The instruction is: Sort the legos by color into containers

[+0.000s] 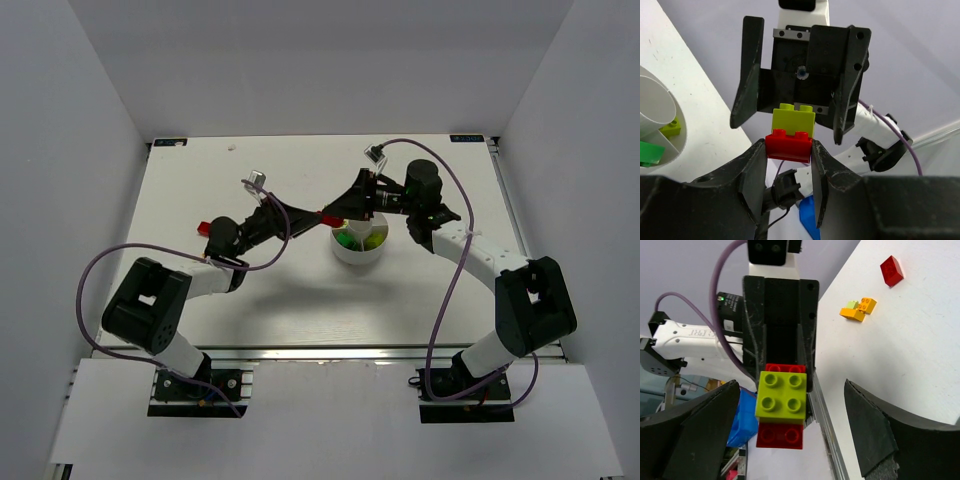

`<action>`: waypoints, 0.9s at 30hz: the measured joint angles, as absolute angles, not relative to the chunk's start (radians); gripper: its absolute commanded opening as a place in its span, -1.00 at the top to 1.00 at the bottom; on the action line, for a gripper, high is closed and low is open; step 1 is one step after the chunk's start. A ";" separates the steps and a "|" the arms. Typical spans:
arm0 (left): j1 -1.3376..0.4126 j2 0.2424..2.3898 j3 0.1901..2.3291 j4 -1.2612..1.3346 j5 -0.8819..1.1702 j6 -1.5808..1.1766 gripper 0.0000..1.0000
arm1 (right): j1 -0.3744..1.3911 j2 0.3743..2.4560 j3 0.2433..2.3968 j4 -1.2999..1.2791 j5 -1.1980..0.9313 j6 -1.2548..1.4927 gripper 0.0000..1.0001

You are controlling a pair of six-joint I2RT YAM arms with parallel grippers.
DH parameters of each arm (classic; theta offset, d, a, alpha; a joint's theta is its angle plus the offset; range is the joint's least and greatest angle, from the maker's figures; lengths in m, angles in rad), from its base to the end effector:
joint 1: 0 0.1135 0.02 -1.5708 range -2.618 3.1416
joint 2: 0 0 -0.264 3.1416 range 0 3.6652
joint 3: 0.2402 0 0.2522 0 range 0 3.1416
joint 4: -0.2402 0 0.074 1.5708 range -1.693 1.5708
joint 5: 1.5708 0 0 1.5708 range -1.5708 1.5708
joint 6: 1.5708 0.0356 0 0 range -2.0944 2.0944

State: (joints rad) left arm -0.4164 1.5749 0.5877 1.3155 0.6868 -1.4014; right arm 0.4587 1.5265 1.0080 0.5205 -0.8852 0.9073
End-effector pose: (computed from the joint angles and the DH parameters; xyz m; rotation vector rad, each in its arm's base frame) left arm 0.2673 -0.1429 0.2389 -0.0471 1.6127 -1.9078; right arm 0.2992 0.1785 0.3081 -0.4066 1.8262 1.6901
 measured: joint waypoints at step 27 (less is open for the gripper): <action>-0.416 1.505 0.588 1.121 0.723 -1.256 1.00 | 0.439 1.525 1.026 0.406 -0.892 0.738 -0.32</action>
